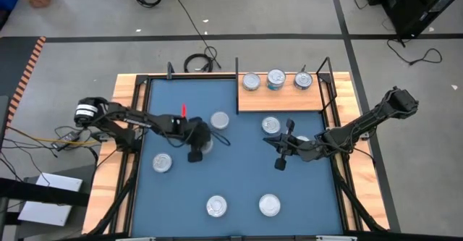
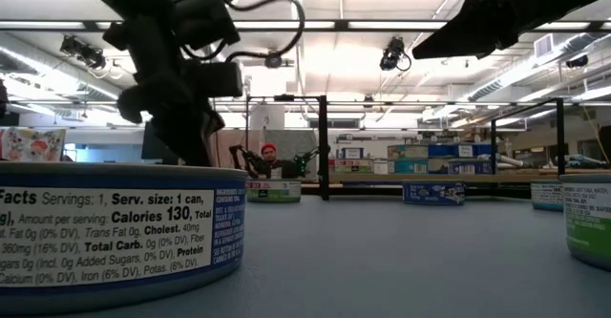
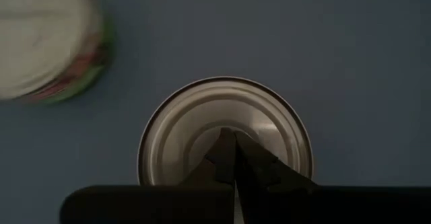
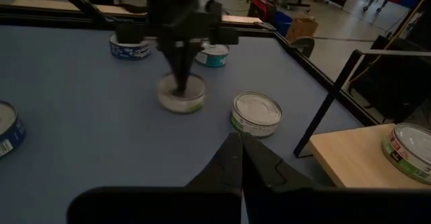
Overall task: Stack canned seafood by type on shelf
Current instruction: Stack the top left green tuna can onto the green tuna can on the shelf
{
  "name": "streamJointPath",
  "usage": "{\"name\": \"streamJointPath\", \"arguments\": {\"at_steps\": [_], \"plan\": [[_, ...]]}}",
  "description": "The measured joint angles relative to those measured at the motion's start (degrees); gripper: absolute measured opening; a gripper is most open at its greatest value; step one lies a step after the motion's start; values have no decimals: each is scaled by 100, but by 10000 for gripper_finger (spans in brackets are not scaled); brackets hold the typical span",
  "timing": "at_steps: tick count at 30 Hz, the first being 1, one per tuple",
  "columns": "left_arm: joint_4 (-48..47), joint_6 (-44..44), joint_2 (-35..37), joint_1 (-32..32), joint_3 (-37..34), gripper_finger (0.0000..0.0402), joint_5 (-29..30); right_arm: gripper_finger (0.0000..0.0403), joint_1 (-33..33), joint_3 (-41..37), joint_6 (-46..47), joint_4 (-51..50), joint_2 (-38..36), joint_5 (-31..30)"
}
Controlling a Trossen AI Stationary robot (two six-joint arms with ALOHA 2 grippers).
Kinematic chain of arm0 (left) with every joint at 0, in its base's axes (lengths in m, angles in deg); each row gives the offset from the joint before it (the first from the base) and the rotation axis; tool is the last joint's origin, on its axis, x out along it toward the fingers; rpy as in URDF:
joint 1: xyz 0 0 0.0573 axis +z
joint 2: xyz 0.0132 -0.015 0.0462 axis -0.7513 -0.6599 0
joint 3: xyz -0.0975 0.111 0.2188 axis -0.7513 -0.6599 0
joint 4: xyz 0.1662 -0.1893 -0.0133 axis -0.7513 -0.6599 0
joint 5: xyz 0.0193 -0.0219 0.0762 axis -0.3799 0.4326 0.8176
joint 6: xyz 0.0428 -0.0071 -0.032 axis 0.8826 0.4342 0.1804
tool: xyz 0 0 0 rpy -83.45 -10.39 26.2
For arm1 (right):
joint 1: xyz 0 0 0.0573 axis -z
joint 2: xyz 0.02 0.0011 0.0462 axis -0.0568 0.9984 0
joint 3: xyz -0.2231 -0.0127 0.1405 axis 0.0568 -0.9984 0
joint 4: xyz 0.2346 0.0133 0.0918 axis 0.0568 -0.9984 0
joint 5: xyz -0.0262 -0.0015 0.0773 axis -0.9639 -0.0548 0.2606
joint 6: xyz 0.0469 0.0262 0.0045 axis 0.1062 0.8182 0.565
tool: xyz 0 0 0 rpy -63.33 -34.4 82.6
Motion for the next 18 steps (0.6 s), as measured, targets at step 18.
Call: {"name": "streamJointPath", "arguments": {"at_steps": [18], "plan": [[1713,-314,-486,-735,1,5,-54,5,1,0,26,22,2,201]]}}
